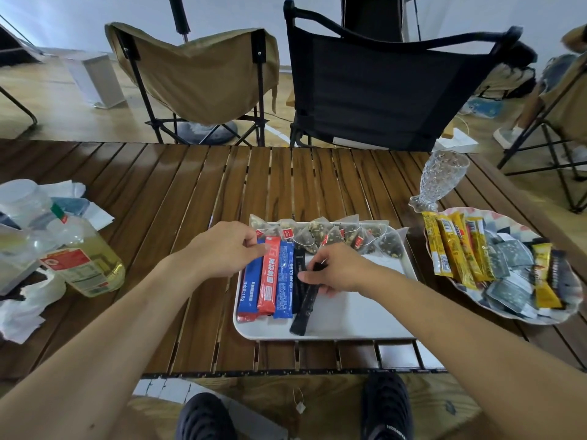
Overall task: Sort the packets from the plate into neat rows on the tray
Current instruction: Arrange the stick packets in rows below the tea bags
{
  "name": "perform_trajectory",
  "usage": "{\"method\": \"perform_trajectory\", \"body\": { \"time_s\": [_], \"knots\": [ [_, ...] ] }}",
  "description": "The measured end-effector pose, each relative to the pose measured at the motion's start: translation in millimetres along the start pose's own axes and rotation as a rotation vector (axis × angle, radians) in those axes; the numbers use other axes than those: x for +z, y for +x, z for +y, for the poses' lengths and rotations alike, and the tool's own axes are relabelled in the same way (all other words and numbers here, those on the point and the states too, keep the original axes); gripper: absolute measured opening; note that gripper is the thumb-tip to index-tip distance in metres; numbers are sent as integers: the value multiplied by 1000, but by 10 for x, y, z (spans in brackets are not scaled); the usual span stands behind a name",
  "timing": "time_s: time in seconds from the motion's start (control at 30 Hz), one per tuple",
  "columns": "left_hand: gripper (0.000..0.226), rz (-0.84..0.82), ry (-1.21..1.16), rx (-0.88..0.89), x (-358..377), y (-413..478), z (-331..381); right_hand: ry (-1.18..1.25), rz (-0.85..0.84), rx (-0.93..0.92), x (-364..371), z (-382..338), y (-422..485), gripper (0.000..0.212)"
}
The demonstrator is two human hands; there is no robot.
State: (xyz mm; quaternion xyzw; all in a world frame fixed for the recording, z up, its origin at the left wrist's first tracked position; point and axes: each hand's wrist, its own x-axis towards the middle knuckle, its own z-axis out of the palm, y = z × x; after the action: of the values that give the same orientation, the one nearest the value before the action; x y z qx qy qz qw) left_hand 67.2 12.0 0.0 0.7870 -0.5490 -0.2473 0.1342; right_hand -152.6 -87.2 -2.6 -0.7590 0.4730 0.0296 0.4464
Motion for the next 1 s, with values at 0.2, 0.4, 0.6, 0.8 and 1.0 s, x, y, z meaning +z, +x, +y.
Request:
{"method": "perform_trajectory", "body": {
  "time_s": [0.2, 0.4, 0.6, 0.8, 1.0],
  "knots": [
    [33, -23, 19, -11, -6, -17, 30, 133, -133, 17, -203, 39, -75, 37],
    [33, -21, 29, -19, 20, 14, 5, 28, -50, 21, -456, 168, -123, 41],
    [33, -24, 36, -6, 20, 19, 22, -98, 119, -95, -366, 89, -173, 45],
    [37, -85, 71, -23, 30, 7, 21, -314, -76, 79, -279, 148, -290, 31],
    [39, -165, 111, -64, 38, 1, 17, -474, 102, -45, -78, 116, -185, 37]
  ]
}}
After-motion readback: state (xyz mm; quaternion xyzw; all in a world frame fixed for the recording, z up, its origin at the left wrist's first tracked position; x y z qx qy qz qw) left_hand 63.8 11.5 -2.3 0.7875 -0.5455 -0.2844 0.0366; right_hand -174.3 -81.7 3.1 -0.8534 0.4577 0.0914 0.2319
